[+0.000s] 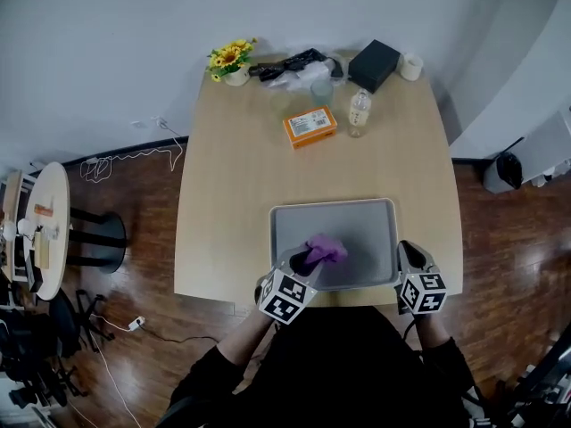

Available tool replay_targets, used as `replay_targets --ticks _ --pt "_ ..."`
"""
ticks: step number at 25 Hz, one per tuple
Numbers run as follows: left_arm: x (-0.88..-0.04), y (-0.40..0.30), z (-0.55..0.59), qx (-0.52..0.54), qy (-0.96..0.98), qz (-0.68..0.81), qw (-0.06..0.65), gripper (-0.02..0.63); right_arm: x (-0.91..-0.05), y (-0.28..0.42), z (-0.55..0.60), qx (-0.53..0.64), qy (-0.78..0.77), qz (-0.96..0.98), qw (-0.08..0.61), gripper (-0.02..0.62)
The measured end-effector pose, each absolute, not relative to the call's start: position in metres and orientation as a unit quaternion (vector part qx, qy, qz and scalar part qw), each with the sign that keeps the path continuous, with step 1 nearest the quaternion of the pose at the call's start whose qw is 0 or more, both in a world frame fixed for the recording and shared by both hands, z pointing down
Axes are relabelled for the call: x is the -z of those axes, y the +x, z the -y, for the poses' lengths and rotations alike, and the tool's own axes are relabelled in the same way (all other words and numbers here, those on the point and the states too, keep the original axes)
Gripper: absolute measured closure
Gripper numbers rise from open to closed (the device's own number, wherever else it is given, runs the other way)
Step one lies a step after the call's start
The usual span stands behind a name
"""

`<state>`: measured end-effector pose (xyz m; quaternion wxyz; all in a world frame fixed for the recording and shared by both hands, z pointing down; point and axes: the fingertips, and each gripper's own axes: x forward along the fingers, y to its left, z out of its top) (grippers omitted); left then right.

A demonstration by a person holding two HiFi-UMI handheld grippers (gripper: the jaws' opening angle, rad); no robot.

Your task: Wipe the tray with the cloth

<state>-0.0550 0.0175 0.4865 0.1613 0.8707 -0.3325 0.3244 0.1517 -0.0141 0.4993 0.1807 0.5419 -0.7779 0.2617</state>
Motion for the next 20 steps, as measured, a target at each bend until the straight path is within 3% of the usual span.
replay_targets --ticks 7,13,20 --pt "-0.349 -0.071 0.011 -0.176 0.875 0.446 0.065 0.517 -0.365 0.104 0.031 -0.163 0.518 0.837 0.072 0.594" --pt "-0.33 -0.078 0.001 -0.112 0.872 0.47 0.084 0.518 -0.314 0.08 0.027 -0.129 0.492 0.86 0.031 0.594" --pt "-0.349 -0.106 0.009 -0.149 0.851 0.497 0.076 0.518 -0.309 0.077 0.032 -0.133 0.488 0.862 0.027 0.594"
